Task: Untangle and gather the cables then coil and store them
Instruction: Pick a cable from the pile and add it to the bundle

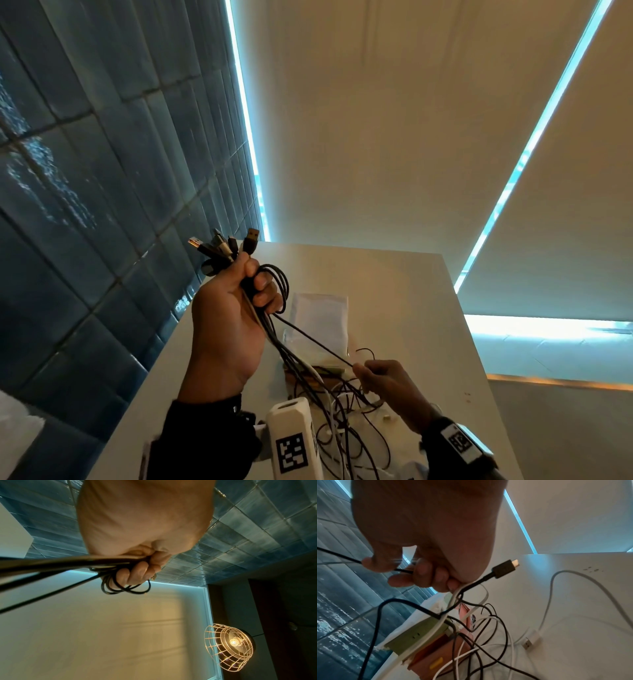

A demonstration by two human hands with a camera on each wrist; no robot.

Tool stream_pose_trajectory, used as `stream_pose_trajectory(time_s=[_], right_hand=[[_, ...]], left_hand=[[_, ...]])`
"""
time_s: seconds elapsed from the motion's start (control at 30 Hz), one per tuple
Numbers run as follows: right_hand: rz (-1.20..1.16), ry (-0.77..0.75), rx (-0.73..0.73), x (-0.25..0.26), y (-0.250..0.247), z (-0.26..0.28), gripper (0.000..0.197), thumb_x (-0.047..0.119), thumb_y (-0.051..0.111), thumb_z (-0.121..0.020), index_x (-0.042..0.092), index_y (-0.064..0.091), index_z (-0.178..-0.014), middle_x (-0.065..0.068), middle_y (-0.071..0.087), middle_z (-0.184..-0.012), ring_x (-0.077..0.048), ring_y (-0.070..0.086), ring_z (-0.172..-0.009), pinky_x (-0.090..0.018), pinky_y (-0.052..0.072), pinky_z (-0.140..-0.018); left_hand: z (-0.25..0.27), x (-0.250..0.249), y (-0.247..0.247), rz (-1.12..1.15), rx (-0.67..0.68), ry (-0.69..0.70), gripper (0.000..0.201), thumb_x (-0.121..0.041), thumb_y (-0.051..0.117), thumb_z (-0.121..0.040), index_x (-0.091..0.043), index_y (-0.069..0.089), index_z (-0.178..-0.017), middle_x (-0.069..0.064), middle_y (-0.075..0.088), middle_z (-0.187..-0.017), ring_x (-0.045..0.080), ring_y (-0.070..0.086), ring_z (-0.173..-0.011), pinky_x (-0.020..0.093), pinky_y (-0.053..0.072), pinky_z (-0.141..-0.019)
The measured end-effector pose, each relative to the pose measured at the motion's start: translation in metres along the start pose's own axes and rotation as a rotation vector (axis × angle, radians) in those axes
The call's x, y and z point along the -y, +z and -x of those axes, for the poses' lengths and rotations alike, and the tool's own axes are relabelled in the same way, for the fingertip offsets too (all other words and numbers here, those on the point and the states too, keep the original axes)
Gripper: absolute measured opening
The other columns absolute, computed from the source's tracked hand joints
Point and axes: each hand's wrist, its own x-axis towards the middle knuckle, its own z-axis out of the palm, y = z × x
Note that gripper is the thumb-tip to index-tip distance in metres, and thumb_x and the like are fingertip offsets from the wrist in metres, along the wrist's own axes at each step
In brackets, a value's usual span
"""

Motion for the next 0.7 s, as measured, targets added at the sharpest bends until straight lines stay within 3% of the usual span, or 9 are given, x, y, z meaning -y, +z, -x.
stream_pose_trajectory(time_s=[0.13,0.3,0.4,0.53,0.7], right_hand=[[0.036,0.001,-0.139,0.002,-0.001,-0.002,0.033,0.025,0.06,-0.094,0.01,0.067,-0.065,0.007,0.057,-0.059,-0.003,0.048,-0.058,-0.02,0.038,-0.059],[-0.326,-0.048,-0.266,0.057,-0.004,-0.003,0.022,0.008,0.051,-0.096,-0.003,0.063,-0.082,-0.005,0.043,-0.059,-0.014,0.036,-0.05,-0.025,0.03,-0.046],[-0.451,-0.204,-0.202,0.094,0.001,0.005,0.016,0.004,0.049,-0.096,-0.002,0.062,-0.087,-0.008,0.044,-0.062,-0.016,0.036,-0.051,-0.025,0.031,-0.046],[-0.468,-0.398,-0.062,0.125,0.014,0.016,0.012,0.012,0.06,-0.09,0.001,0.064,-0.086,-0.005,0.048,-0.063,-0.013,0.038,-0.053,-0.022,0.031,-0.047],[-0.335,-0.45,0.016,0.13,0.024,0.017,0.011,0.008,0.061,-0.084,-0.002,0.066,-0.081,0.005,0.055,-0.058,-0.005,0.045,-0.051,-0.016,0.037,-0.05]], left_hand=[[-0.005,0.004,-0.001,-0.075,-0.034,-0.011,0.033,-0.024,0.037,-0.099,-0.017,0.04,-0.067,-0.004,0.039,-0.053,0.01,0.032,-0.045,0.022,0.031,-0.045],[-0.007,0.014,-0.001,-0.219,-0.083,-0.083,0.03,-0.021,0.038,-0.1,-0.015,0.042,-0.071,0.001,0.049,-0.059,0.014,0.041,-0.051,0.027,0.032,-0.052],[-0.002,0.02,0.009,-0.25,-0.081,-0.115,0.029,-0.019,0.038,-0.1,-0.013,0.045,-0.072,0.005,0.054,-0.066,0.016,0.049,-0.056,0.027,0.036,-0.055],[0.001,0.027,0.018,-0.31,-0.073,-0.111,0.028,-0.014,0.038,-0.1,-0.011,0.047,-0.073,0.009,0.059,-0.071,0.021,0.055,-0.066,0.03,0.039,-0.06],[0.004,0.031,0.019,-0.188,0.04,-0.204,0.03,-0.018,0.037,-0.1,-0.008,0.048,-0.074,0.013,0.064,-0.078,0.027,0.062,-0.079,0.035,0.045,-0.07]])
